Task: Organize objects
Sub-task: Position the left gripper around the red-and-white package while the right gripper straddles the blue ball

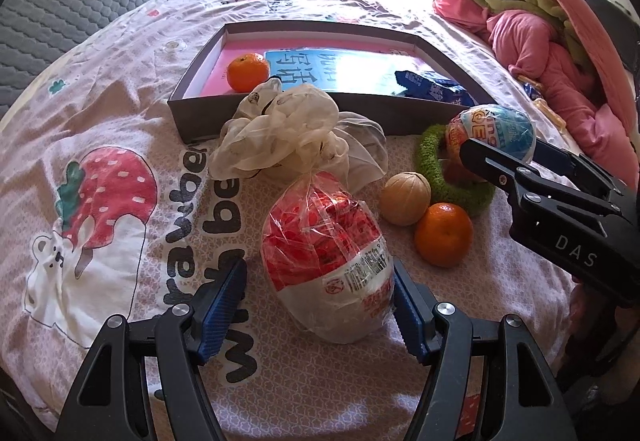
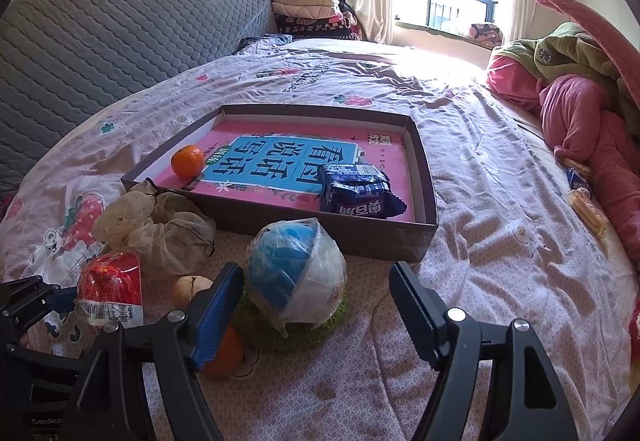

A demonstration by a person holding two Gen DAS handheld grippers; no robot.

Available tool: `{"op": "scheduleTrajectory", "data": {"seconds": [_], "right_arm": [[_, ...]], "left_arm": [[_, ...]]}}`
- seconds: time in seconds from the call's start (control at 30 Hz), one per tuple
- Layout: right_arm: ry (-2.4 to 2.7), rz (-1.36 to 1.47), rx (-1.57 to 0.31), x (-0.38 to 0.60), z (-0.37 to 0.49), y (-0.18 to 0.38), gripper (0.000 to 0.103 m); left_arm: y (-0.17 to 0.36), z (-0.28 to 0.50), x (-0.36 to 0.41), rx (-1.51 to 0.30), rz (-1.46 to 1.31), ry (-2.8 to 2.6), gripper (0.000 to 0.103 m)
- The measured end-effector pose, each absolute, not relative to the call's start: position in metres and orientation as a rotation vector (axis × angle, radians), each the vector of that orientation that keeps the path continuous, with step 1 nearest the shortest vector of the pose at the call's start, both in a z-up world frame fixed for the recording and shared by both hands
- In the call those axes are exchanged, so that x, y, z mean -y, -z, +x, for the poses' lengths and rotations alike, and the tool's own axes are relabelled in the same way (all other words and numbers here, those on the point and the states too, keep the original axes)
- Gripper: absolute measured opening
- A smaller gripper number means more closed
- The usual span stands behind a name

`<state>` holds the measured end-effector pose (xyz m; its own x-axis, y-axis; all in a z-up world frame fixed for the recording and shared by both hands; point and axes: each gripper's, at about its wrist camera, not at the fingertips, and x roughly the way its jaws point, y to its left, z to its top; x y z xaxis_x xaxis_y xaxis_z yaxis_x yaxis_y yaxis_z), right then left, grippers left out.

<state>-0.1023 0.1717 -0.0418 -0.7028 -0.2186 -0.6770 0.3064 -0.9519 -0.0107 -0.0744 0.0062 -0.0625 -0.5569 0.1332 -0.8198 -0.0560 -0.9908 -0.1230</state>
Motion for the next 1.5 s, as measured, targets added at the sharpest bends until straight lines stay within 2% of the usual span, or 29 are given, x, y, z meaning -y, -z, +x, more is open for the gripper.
{"op": "scheduleTrajectory", "data": {"seconds": [0.33,0.67,1.4,1.5], "right_arm": [[2.653,1.03,-0.192,-0.168,-0.103,0.043,0.07],[2.636,1.025,-0.225,-0.162,-0.102,0.047,0.054],[2.659,0.982,-0.231,-0.164,-0.098,0.043,0.054],[2.663,0.968,-0.239,-0.162,-0.097,0.041,0.054]], "left_arm": [[0.063,-0.076,-0.001,0.154,-1.425,-2.679,0.071],[0.063,-0.081,0.005,0.208,-1.425,-2.685,0.071],[0.068,-0.093,0.017,0.388,-1.439,-2.644,0.071],[0.069,-0.094,0.016,0.391,-1.434,-2.642,0.067]]}}
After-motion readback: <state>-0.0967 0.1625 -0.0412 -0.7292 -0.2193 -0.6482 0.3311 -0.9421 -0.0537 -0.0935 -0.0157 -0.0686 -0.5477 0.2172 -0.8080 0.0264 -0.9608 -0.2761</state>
